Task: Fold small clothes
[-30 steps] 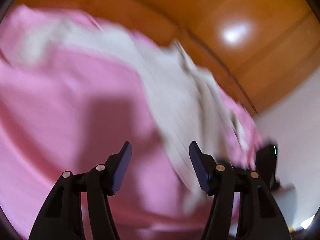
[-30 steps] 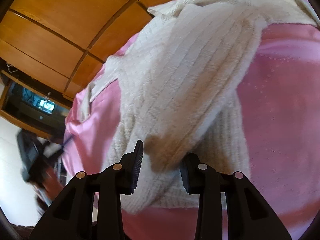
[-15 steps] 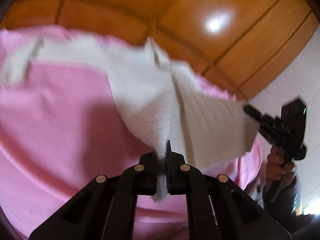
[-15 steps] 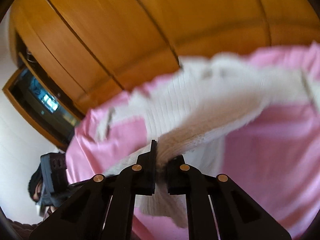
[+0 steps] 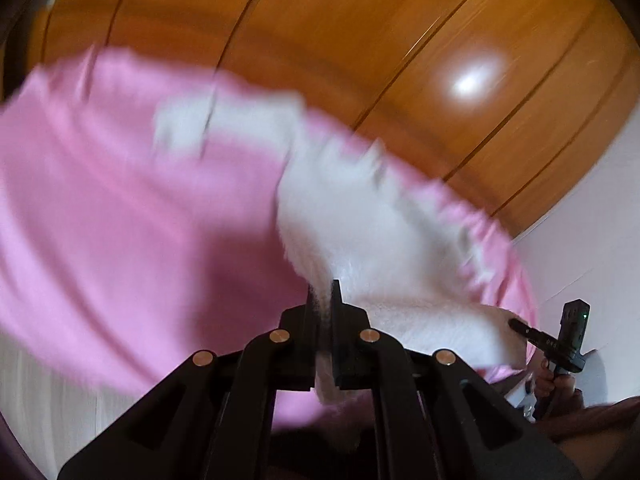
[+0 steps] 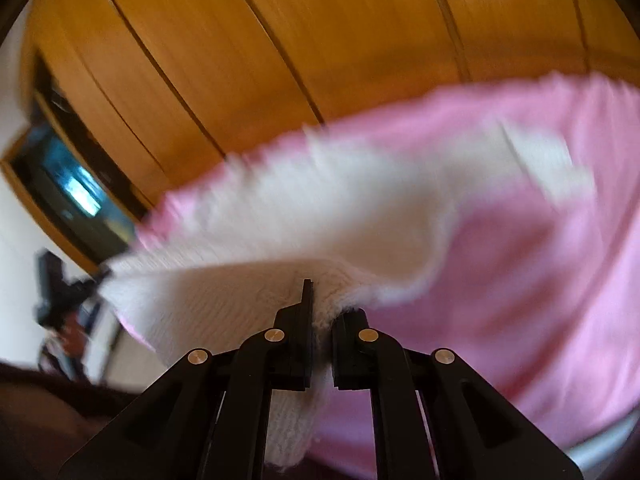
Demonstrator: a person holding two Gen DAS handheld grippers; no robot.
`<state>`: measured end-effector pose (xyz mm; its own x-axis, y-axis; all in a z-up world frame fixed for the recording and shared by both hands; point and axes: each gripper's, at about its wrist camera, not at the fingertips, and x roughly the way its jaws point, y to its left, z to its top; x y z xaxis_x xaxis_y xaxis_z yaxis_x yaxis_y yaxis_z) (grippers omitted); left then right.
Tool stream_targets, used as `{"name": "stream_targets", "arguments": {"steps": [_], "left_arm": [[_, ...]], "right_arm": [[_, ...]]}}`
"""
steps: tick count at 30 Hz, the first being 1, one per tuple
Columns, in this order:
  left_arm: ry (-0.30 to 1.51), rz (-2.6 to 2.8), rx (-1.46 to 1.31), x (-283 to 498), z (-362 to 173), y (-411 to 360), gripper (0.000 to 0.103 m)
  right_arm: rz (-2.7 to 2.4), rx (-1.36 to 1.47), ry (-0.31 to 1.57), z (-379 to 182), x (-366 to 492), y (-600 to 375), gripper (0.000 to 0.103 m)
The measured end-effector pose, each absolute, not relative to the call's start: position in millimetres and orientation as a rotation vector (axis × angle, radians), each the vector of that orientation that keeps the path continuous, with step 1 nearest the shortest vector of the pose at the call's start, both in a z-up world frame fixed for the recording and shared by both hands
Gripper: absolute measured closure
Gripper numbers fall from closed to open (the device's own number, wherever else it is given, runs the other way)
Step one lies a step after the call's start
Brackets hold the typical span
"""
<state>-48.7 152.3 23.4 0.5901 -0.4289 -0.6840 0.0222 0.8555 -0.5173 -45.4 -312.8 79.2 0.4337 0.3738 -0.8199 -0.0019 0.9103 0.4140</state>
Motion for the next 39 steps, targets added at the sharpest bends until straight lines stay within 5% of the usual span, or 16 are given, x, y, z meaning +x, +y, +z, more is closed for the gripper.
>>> {"name": "stream_targets", "arguments": {"steps": [5, 8, 10, 12, 20, 25, 29, 33, 35, 36, 39], "left_arm": [[1.104, -0.208, -0.524, -41.6, -60.7, 136.3, 0.095], [1.057, -0.166, -0.563, -34.3, -57.1, 153.4, 0.075], [1.003, -0.119, -0.601, -30.5, -48.2, 172.1, 0.065], [0.944, -0.056, -0.625, -18.9, -39.7, 191.1, 0.064], [0.847, 0.237, -0.630, 38.5, -35.9, 245.1, 0.052], [0.818, 0.302, -0.479, 97.1, -25.4, 236.3, 0.023], [0.853, 0.343, -0.352, 149.1, -37.6, 230.4, 0.016], [0.940, 0.426, -0.306, 204.4, -71.8, 243.1, 0.018], [0.976, 0.453, -0.312, 220.4, -82.6, 252.5, 0.060], [0.997, 0.423, -0.352, 225.8, -86.7, 259.9, 0.098], [0.937, 0.440, -0.388, 218.3, -68.0, 275.5, 0.098]], "right_arm": [[0.157, 0.293, 1.354, -5.1, -64.8, -299.0, 0.097], [0.150, 0.270, 1.361, -3.6, -58.4, -301.2, 0.094], [0.104, 0.233, 1.318, 9.3, -46.2, -306.2, 0.053], [0.052, 0.217, 1.253, 25.2, -39.0, -311.7, 0.043], [0.201, 0.286, 1.152, 16.0, 43.1, -244.9, 0.039], [0.305, 0.257, 1.205, -19.4, 81.2, -169.2, 0.039], [0.344, 0.207, 1.229, -33.3, 87.5, -142.0, 0.035], [0.357, 0.188, 1.224, -38.6, 87.0, -140.1, 0.033], [0.361, 0.200, 1.225, -41.6, 86.3, -142.9, 0.033], [0.363, 0.206, 1.226, -42.8, 86.9, -144.9, 0.033], [0.363, 0.209, 1.221, -44.2, 87.5, -147.2, 0.033]]}}
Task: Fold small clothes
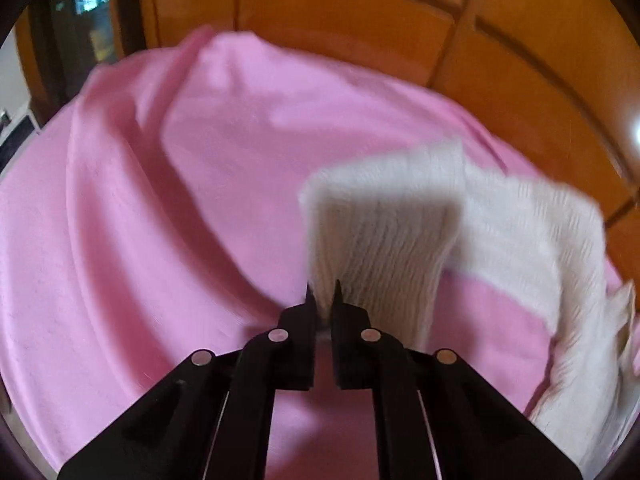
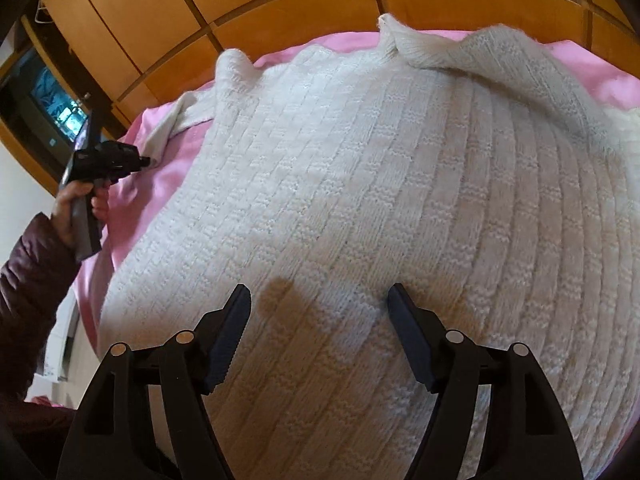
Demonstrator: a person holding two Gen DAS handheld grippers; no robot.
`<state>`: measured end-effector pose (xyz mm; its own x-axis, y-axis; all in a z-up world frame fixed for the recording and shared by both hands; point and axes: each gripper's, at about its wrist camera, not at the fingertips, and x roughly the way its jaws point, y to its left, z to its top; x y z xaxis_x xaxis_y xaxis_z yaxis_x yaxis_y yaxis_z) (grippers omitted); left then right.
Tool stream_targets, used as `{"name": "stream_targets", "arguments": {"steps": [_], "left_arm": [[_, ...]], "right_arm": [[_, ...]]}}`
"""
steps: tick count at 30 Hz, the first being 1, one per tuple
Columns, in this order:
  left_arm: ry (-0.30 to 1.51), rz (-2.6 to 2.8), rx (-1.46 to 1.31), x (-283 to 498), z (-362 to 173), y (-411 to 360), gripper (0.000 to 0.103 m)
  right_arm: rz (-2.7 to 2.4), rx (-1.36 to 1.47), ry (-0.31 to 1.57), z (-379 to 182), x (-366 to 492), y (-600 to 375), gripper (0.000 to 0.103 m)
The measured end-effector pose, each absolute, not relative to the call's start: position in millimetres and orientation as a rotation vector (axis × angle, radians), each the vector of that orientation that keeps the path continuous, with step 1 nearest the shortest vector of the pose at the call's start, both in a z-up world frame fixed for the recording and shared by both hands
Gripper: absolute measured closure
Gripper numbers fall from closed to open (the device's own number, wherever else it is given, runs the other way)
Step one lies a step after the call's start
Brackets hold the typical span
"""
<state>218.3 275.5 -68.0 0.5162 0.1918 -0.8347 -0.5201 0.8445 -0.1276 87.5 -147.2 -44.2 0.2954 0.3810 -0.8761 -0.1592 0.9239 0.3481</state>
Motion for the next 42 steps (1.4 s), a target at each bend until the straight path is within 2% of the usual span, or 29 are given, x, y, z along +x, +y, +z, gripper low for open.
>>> {"name": "stream_targets", "arguments": {"steps": [9, 14, 15, 17, 18, 19, 23, 29, 33, 38, 39, 40, 42], "left_arm": [[0.768, 0.589, -0.600, 127.8, 9.6, 394.5, 0.099], [0.846, 0.618, -0.647, 122.4, 8.2, 431.4, 0.098], [0.866, 0.595, -0.669, 125.5, 2.6, 433.8, 0.092], [0.841, 0.587, -0.756, 122.4, -7.9, 440.9, 0.058], [0.805, 0.593, -0.782, 116.7, -9.2, 443.2, 0.033], [0.780, 0.604, -0.795, 112.4, -11.3, 447.0, 0.031], [0.749, 0.619, -0.787, 96.9, -13.1, 447.9, 0.031], [0.759, 0.504, -0.488, 70.8, -8.4, 400.5, 0.029], [0.845, 0.464, -0.254, 93.0, -28.0, 350.3, 0.028], [0.950, 0.554, -0.093, 150.8, -57.5, 326.9, 0.024], [0.959, 0.594, -0.058, 163.6, -56.8, 331.7, 0.031], [0.961, 0.609, -0.055, 171.8, -54.4, 339.8, 0.046], [0.941, 0.737, -0.145, 183.8, -32.9, 380.6, 0.059]], "right_arm": [[0.372, 0.212, 1.198, -50.3, 97.9, -141.0, 0.030], [0.358, 0.187, 1.181, -50.9, 96.0, -135.4, 0.027], [0.353, 0.181, 1.177, -51.3, 95.6, -131.6, 0.027], [0.345, 0.177, 1.172, -51.6, 94.1, -129.0, 0.027], [0.343, 0.175, 1.171, -51.7, 93.9, -128.2, 0.027], [0.341, 0.171, 1.171, -51.6, 93.5, -127.2, 0.027], [0.333, 0.162, 1.172, -52.0, 94.0, -125.5, 0.027], [0.323, 0.131, 1.168, -55.0, 96.3, -116.5, 0.019], [0.312, 0.101, 1.172, -57.4, 98.0, -106.7, 0.014], [0.305, 0.092, 1.177, -57.9, 98.9, -103.3, 0.014], [0.302, 0.097, 1.179, -57.9, 99.5, -103.6, 0.014], [0.299, 0.098, 1.181, -57.9, 100.0, -103.4, 0.014], [0.293, 0.089, 1.184, -58.3, 99.8, -102.9, 0.014]]}}
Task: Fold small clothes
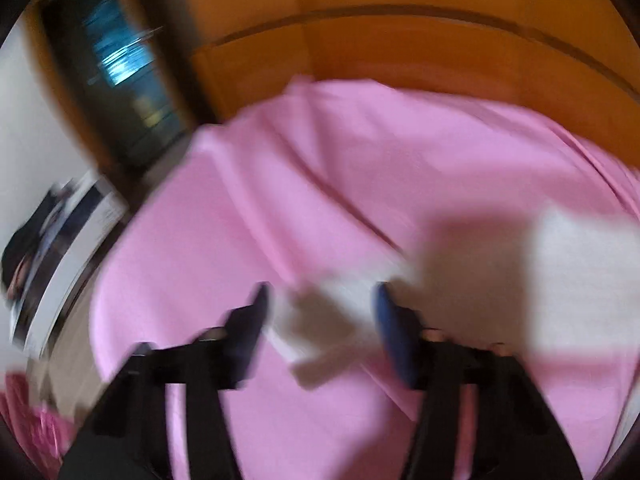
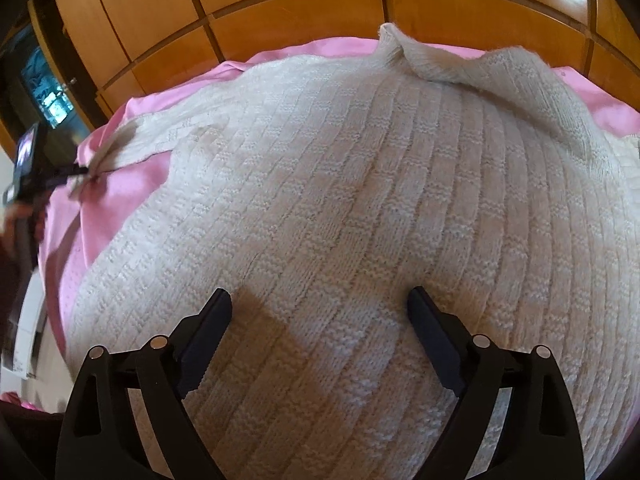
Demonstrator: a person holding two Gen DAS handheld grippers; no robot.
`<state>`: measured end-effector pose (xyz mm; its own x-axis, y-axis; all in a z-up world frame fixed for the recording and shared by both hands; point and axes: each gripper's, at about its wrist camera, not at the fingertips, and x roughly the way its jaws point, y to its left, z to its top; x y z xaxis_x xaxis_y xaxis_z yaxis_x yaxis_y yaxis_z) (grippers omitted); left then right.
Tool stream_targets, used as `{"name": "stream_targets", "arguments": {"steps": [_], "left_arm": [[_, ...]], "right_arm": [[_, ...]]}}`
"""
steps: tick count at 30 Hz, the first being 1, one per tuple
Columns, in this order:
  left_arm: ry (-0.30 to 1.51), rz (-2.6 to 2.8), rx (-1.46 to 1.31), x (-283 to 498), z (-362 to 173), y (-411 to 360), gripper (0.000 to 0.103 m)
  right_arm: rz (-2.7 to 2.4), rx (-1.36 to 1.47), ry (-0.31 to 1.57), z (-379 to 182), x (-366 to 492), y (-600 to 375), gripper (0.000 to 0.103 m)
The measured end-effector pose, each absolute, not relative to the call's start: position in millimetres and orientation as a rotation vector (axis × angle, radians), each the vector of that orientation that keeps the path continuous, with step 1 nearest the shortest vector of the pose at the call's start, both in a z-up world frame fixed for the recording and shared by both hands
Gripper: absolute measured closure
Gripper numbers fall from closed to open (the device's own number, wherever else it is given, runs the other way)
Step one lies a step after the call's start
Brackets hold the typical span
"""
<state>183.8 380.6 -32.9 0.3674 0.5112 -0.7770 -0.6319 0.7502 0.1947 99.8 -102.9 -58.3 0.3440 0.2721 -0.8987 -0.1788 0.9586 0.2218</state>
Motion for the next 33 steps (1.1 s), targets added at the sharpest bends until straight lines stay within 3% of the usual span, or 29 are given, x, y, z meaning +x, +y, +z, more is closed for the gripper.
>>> {"name": "stream_targets", "arguments": {"steps": [2, 4, 8, 15, 18, 23, 24, 25, 27, 29, 30, 33], "left_arm": [[0.849, 0.793, -0.351, 171.2, -9.5, 425.2, 0.056], [0.778, 0.779, -0.489, 151.7, 2.4, 456.2, 0.038], [0.712, 0.623, -0.564, 110.1, -2.4, 465.8, 0.031], [0.823, 0.438, -0.254, 89.4, -29.3, 379.5, 0.030], [0.871, 0.461, -0.128, 116.4, -41.3, 351.5, 0.024], [0.990, 0.471, 0.066, 175.2, -60.1, 335.7, 0.024], [1.023, 0.493, 0.150, 187.4, -63.2, 337.6, 0.027], [1.033, 0.515, 0.191, 188.9, -63.1, 337.0, 0.047], [1.005, 0.579, 0.067, 200.8, -36.6, 371.7, 0.063], [0.888, 0.682, -0.160, 185.4, -2.8, 419.0, 0.054], [0.828, 0.741, -0.238, 173.4, 11.0, 440.8, 0.038], [0.768, 0.742, -0.375, 138.1, 20.1, 473.0, 0.033]], "right_arm": [[0.294, 0.084, 1.185, -58.7, 100.6, -101.9, 0.013], [0.291, 0.091, 1.181, -59.3, 100.8, -101.8, 0.012], [0.295, 0.080, 1.171, -62.2, 101.4, -97.8, 0.007], [0.296, 0.063, 1.171, -64.8, 102.3, -92.8, 0.003], [0.294, 0.061, 1.173, -64.1, 101.8, -92.7, 0.003], [0.294, 0.069, 1.176, -63.4, 102.2, -94.5, 0.003], [0.292, 0.065, 1.176, -63.5, 101.9, -94.5, 0.003], [0.291, 0.059, 1.177, -63.6, 102.1, -94.2, 0.003], [0.289, 0.052, 1.179, -63.8, 102.1, -93.6, 0.003], [0.288, 0.055, 1.178, -64.1, 102.6, -93.4, 0.003], [0.286, 0.055, 1.178, -64.2, 102.8, -93.4, 0.003], [0.288, 0.058, 1.173, -65.1, 104.7, -93.1, 0.003]]}}
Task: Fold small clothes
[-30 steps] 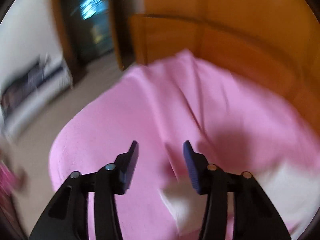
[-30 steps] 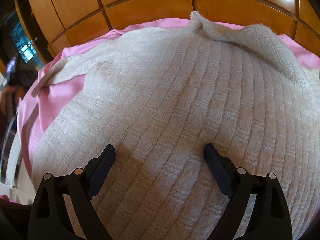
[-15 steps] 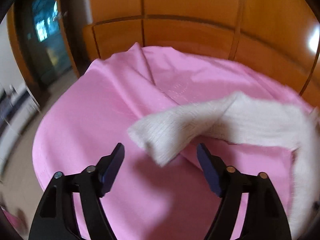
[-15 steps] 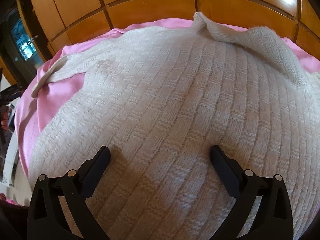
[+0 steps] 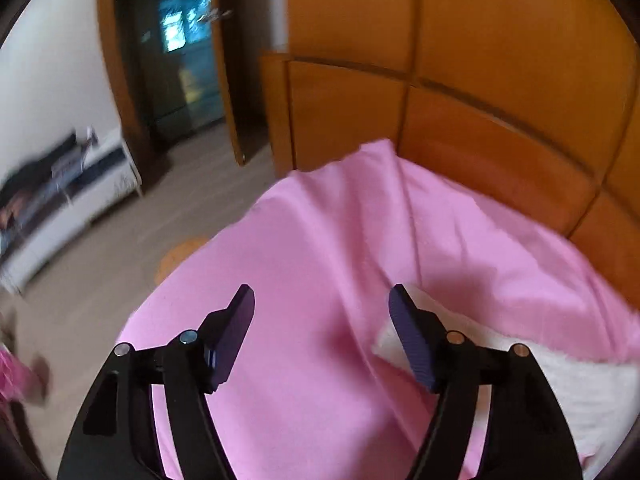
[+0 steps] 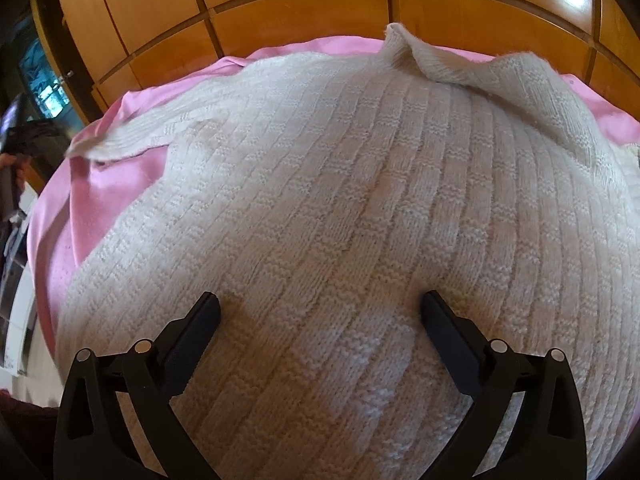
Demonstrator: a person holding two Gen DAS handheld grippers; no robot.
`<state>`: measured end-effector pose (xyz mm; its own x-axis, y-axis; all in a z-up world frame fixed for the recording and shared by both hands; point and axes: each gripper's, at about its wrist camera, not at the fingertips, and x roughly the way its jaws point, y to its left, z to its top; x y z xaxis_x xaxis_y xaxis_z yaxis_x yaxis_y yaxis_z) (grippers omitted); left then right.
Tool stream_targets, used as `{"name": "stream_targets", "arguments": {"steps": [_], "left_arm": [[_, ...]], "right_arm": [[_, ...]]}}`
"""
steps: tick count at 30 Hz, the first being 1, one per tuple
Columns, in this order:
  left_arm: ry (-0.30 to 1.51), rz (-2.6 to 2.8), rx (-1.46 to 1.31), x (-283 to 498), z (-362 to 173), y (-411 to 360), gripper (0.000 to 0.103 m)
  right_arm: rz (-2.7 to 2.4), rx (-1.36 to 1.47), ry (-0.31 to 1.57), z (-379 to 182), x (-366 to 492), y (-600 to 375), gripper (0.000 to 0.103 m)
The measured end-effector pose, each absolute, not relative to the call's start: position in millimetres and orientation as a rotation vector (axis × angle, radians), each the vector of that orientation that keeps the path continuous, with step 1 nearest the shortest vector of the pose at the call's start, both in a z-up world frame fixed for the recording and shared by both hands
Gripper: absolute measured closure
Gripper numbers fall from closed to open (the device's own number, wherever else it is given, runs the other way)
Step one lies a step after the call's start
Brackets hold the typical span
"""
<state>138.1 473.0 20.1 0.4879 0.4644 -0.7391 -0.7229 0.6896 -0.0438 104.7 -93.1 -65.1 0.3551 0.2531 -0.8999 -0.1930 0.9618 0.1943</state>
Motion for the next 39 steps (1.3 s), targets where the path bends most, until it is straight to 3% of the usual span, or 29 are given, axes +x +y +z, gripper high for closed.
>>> {"name": "stream_targets", "arguments": {"steps": [2, 5, 7, 9, 11, 13, 15, 17, 18, 25, 30, 35, 38, 39], "left_arm": [[0.776, 0.674, -0.477, 118.3, 7.5, 483.4, 0.028], [0.798, 0.628, -0.621, 104.4, -21.2, 494.0, 0.031], [0.774, 0.599, -0.706, 103.9, -34.9, 494.1, 0.042], [0.723, 0.552, -0.775, 111.1, -42.3, 489.3, 0.047], [0.698, 0.529, -0.779, 124.1, -45.7, 478.0, 0.047], [0.700, 0.522, -0.769, 135.8, -46.8, 473.7, 0.040], [0.737, 0.522, -0.757, 147.9, -52.7, 469.6, 0.042], [0.824, 0.521, -0.728, 169.0, -62.5, 466.0, 0.084], [0.839, 0.523, -0.725, 171.8, -62.4, 465.9, 0.097], [0.684, 0.546, -0.752, 127.7, -19.7, 458.6, 0.098], [0.798, 0.664, -0.677, 143.3, -40.6, 455.4, 0.098], [0.849, 0.808, -0.605, 162.5, -36.4, 446.5, 0.085], [0.812, 0.883, -0.568, 149.9, -17.0, 430.9, 0.073], [0.773, 0.824, -0.562, 144.8, -7.6, 416.6, 0.065]], "right_arm": [[0.292, 0.057, 1.170, -66.3, 106.6, -93.1, 0.003], [0.291, 0.054, 1.167, -67.1, 106.9, -91.9, 0.003], [0.292, 0.049, 1.167, -67.4, 106.7, -91.3, 0.003], [0.295, 0.046, 1.169, -67.2, 106.9, -91.7, 0.003], [0.294, 0.044, 1.170, -67.1, 106.6, -91.5, 0.003], [0.290, 0.035, 1.171, -67.3, 106.8, -90.5, 0.003], [0.287, 0.028, 1.171, -67.5, 107.2, -89.8, 0.003], [0.286, 0.023, 1.171, -67.8, 108.1, -89.2, 0.003], [0.285, 0.020, 1.171, -68.0, 108.4, -89.0, 0.003], [0.288, 0.022, 1.175, -68.2, 110.3, -89.8, 0.003], [0.290, 0.004, 1.164, -69.2, 111.3, -89.9, 0.003], [0.297, 0.005, 1.153, -68.6, 109.5, -91.9, 0.003], [0.303, 0.014, 1.146, -67.1, 106.8, -94.0, 0.003], [0.309, 0.018, 1.145, -66.3, 106.6, -95.9, 0.003]]}}
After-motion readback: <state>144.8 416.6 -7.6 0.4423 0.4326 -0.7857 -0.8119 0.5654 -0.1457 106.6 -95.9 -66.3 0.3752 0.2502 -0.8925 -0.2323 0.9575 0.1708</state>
